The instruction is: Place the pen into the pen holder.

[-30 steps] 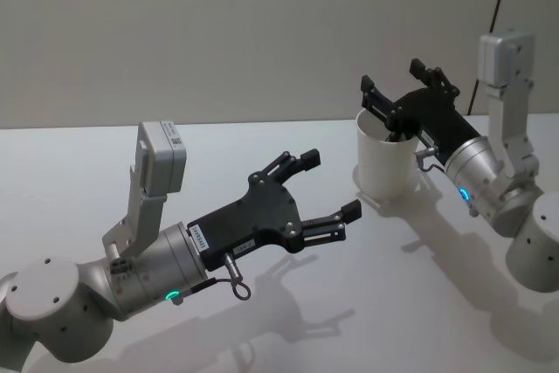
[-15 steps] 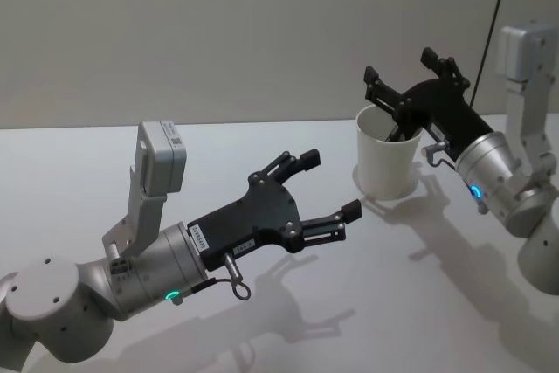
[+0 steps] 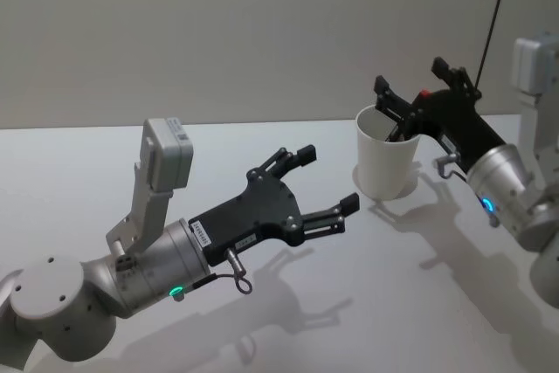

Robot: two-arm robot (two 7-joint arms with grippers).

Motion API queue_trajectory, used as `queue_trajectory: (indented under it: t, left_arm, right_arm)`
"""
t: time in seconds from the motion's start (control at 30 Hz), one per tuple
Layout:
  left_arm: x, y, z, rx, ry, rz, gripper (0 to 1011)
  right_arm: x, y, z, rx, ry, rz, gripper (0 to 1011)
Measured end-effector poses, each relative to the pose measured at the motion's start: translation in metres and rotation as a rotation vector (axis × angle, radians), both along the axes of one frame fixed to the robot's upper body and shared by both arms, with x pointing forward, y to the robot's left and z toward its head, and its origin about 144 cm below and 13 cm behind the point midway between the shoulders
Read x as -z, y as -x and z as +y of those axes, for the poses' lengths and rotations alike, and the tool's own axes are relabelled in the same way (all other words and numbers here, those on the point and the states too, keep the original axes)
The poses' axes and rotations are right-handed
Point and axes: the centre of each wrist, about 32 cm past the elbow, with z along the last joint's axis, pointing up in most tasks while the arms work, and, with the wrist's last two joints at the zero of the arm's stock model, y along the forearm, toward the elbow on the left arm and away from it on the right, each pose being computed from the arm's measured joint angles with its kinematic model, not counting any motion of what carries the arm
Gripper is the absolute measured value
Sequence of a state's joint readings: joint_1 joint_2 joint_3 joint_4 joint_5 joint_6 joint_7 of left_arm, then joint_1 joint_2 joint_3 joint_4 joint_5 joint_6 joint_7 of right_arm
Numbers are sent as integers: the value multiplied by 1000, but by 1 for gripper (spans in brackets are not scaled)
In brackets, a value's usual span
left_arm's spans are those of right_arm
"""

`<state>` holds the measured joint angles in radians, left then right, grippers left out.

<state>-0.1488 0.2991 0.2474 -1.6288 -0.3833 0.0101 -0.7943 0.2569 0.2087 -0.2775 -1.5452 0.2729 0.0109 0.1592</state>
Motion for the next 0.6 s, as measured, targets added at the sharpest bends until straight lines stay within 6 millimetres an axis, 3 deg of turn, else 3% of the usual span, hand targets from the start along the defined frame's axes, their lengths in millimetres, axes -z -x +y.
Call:
queue_trajectory:
  t: [0.6]
  left_arm:
    - [-3, -2, -11, -189, -63, -11, 1001]
  right_arm:
    - [17, 44, -23, 61, 31, 48, 1002]
